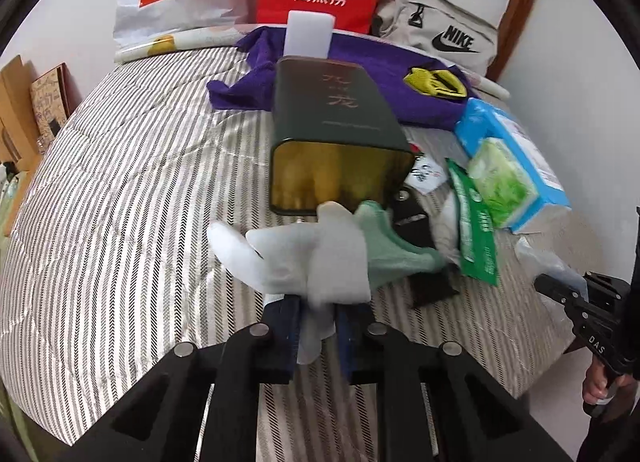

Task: Organize soft objects
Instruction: 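Carry the white glove and clear mesh bag over the purple towel with both tools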

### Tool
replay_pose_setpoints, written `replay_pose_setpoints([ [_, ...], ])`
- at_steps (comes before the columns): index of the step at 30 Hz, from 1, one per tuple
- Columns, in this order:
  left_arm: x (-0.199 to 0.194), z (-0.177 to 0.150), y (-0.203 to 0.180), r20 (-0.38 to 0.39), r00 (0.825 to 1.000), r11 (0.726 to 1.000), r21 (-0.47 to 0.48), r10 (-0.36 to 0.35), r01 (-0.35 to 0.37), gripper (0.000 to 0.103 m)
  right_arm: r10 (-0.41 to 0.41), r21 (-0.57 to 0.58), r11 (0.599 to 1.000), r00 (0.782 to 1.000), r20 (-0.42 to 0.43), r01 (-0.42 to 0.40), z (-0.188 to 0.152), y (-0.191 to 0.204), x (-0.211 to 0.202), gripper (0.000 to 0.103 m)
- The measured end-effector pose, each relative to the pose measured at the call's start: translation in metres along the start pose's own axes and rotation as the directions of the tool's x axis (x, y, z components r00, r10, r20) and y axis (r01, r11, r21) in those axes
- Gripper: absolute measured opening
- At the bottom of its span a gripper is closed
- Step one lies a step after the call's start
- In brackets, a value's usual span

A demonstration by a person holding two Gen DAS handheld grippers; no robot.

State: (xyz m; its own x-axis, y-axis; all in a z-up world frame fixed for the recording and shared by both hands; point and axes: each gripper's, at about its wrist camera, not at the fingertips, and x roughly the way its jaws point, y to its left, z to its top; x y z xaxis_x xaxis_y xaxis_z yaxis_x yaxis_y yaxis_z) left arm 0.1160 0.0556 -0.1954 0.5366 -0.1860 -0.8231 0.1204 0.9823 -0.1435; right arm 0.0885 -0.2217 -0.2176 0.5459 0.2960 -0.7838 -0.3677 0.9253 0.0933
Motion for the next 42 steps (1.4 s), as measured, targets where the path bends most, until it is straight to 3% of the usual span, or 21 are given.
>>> replay_pose_setpoints([
  [12,-0.055,0.004,0.001,0.094,0.989,0.992,-0.033,-0.118,0.122,0.014,0.001,0.056,0.998,0.996,0.089,-0.006,0.015,-0.009,-0.052,0.004],
  [23,-0.075,0.038,-0.002,0.129,0.983,0.991,-0.027,-0.128,0.133,0.014,0.013,0.071,0.997,0.994,0.11,-0.021,0.056,-0.012,-0.065,0.004],
  [31,-0.062,0.083,-0.001,0.134,0.984,0.991,-0.05,-0.117,0.125,0.014,0.008,0.075,0.997,0.993,0.118,-0.017,0.096,-0.025,-0.059,0.004],
  [42,-0.015,0.154,0.002,0.101,0.989,0.99,-0.075,-0.108,0.115,0.014,-0.005,0.105,0.994,0.993,0.12,-0.008,0.173,-0.055,-0.022,0.004],
])
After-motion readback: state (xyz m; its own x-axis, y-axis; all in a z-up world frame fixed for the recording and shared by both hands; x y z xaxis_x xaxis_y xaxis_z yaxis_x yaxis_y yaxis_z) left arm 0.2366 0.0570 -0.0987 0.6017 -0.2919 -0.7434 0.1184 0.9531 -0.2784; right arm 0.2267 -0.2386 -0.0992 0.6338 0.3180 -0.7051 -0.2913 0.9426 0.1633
